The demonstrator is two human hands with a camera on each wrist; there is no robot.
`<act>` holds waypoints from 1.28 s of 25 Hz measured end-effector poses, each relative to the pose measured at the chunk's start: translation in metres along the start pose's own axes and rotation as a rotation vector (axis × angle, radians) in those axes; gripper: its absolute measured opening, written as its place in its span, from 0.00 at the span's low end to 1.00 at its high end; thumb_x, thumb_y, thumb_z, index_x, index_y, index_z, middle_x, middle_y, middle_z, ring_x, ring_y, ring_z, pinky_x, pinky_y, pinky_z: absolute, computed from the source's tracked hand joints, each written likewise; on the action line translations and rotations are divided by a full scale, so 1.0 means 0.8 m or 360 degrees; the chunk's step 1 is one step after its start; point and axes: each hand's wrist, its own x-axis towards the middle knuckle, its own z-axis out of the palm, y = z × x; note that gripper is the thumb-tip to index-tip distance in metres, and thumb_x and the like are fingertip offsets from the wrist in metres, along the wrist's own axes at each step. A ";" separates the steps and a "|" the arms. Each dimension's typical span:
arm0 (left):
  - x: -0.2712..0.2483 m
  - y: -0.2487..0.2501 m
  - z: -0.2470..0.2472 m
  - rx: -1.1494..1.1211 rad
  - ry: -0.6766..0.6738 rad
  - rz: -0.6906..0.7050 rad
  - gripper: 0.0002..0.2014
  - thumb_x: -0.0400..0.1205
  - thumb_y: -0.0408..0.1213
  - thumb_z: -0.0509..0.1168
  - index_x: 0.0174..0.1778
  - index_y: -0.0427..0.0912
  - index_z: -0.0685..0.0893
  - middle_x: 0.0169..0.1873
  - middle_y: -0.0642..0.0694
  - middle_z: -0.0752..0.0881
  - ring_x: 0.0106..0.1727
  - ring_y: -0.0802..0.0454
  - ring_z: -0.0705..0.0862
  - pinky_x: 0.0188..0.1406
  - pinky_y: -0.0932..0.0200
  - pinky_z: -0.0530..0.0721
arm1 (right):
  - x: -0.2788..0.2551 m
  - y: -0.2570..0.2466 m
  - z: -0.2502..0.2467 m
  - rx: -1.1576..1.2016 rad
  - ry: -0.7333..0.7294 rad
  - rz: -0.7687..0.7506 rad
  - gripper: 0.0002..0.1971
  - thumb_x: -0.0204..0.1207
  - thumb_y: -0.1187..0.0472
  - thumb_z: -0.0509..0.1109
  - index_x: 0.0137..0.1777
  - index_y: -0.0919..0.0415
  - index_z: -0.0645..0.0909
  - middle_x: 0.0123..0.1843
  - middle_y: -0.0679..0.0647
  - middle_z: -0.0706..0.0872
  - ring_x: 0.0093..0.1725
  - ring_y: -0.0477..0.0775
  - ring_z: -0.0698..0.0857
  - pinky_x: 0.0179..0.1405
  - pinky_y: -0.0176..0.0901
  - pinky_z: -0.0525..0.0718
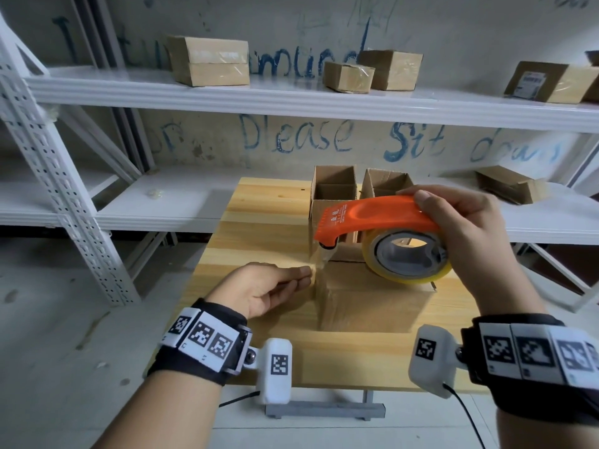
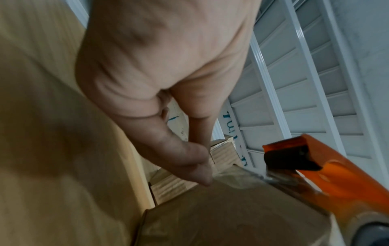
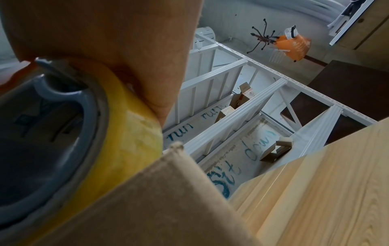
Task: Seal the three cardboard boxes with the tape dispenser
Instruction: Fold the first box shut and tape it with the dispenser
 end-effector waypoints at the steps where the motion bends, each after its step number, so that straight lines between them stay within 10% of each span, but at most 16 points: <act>1: -0.001 0.002 -0.002 -0.0021 0.0001 0.0005 0.05 0.81 0.23 0.70 0.40 0.29 0.88 0.33 0.40 0.91 0.30 0.54 0.91 0.23 0.71 0.85 | 0.000 -0.001 0.000 -0.0004 0.0011 -0.0005 0.10 0.84 0.61 0.67 0.51 0.58 0.91 0.42 0.53 0.92 0.44 0.51 0.89 0.43 0.37 0.84; 8: -0.024 0.021 -0.027 -0.0183 -0.0082 -0.0032 0.08 0.69 0.23 0.73 0.43 0.25 0.88 0.34 0.39 0.90 0.28 0.55 0.90 0.25 0.71 0.86 | 0.003 0.003 -0.002 -0.0021 0.0036 -0.0011 0.12 0.84 0.62 0.65 0.51 0.60 0.91 0.43 0.57 0.92 0.45 0.55 0.90 0.44 0.42 0.85; 18: -0.007 -0.019 0.005 0.0029 -0.0063 -0.0106 0.02 0.80 0.24 0.72 0.42 0.30 0.87 0.32 0.40 0.91 0.29 0.54 0.92 0.26 0.68 0.88 | 0.001 -0.005 0.007 -0.0111 -0.0028 -0.0080 0.11 0.84 0.63 0.65 0.51 0.59 0.90 0.41 0.50 0.90 0.40 0.44 0.87 0.38 0.30 0.80; 24: -0.009 -0.024 0.014 0.0178 0.0103 0.0054 0.13 0.77 0.19 0.75 0.38 0.35 0.77 0.36 0.35 0.92 0.31 0.47 0.92 0.26 0.63 0.90 | 0.001 -0.011 0.018 -0.0280 -0.0110 -0.0155 0.10 0.84 0.57 0.67 0.52 0.55 0.91 0.42 0.53 0.91 0.43 0.54 0.88 0.41 0.50 0.84; 32: -0.007 -0.027 0.025 0.0507 0.0212 0.0275 0.20 0.78 0.23 0.75 0.38 0.43 0.69 0.40 0.35 0.89 0.34 0.43 0.90 0.31 0.52 0.92 | 0.001 -0.012 0.019 -0.0290 -0.0115 -0.0159 0.10 0.84 0.58 0.66 0.52 0.55 0.90 0.43 0.51 0.91 0.43 0.50 0.88 0.39 0.38 0.83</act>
